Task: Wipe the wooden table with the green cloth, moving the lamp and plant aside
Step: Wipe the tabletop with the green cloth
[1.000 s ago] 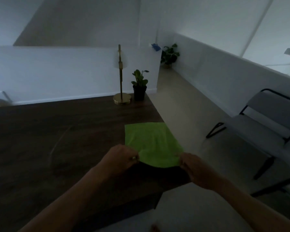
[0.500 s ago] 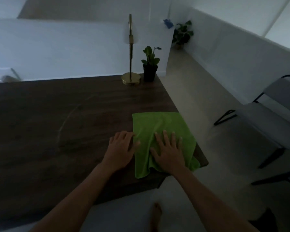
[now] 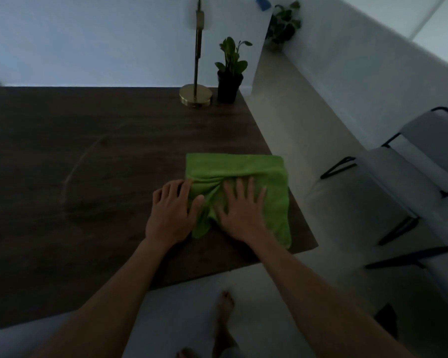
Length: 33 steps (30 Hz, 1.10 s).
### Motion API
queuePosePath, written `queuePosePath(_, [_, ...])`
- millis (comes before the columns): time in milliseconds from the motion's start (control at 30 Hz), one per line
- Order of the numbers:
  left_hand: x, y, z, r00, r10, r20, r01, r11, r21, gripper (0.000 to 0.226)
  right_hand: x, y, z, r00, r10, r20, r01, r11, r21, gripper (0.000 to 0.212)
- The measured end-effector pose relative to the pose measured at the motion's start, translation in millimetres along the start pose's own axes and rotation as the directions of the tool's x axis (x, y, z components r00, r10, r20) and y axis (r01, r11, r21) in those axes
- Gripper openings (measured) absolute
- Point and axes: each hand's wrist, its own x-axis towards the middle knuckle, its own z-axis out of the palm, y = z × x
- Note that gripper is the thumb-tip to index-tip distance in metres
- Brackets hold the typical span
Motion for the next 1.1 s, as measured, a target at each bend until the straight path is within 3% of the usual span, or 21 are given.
queuePosePath(133, [0.3, -2.2, 1.7, 1.0, -0.006, -0.004, 0.006, 1.0, -0.019, 0.068, -73.8, 5.7, -0.9, 0.975, -0.193, -0.111, 0.198, 0.979, 0.045, 0.064])
queuePosePath(200, [-0.6, -2.7, 0.2, 1.0, -0.004, 0.0, 0.004, 1.0, -0.031, 0.068, -71.1, 44.5, -5.0, 0.985, -0.074, -0.156, 0.079, 0.997, 0.026, 0.055])
queuePosePath(300, [-0.5, -2.4, -3.3, 1.0, -0.018, 0.013, 0.019, 0.999, -0.041, 0.063, -26.8, 86.2, -17.3, 0.982, 0.164, -0.092, -0.166, 0.986, -0.014, 0.064])
queuePosePath(400, [1.0, -1.6, -3.6, 0.999, -0.007, 0.033, 0.006, 1.0, 0.015, 0.059, 18.4, 63.9, -15.4, 0.967, 0.254, -0.019, -0.253, 0.966, 0.059, 0.068])
queuePosePath(567, [12.5, -3.7, -3.4, 0.995, -0.066, -0.068, 0.067, 0.998, 0.01, 0.057, -27.6, -10.8, 3.3, 0.995, -0.102, -0.018, 0.101, 0.995, -0.019, 0.074])
queuePosePath(734, [38.5, -7.6, -7.0, 0.994, -0.1, -0.032, 0.098, 0.993, -0.061, 0.051, -76.1, 56.3, 5.2, 0.973, -0.224, -0.049, 0.223, 0.974, -0.03, 0.064])
queuePosePath(867, [49.8, -11.2, -1.2, 0.992, -0.124, -0.004, 0.124, 0.992, -0.023, 0.045, -15.6, 103.4, -9.0, 0.979, -0.203, -0.015, 0.203, 0.978, -0.043, 0.064])
queuePosePath(967, [55.5, -7.2, 7.3, 0.994, -0.109, -0.006, 0.109, 0.992, 0.064, 0.046, 19.2, 92.3, -9.2, 0.997, -0.05, -0.063, 0.051, 0.999, 0.014, 0.066])
queuePosePath(1101, [80.9, -1.3, 14.5, 0.995, -0.096, 0.011, 0.095, 0.993, 0.074, 0.044, -39.2, 88.6, 0.0, 0.994, 0.013, -0.108, -0.008, 0.999, 0.047, 0.063])
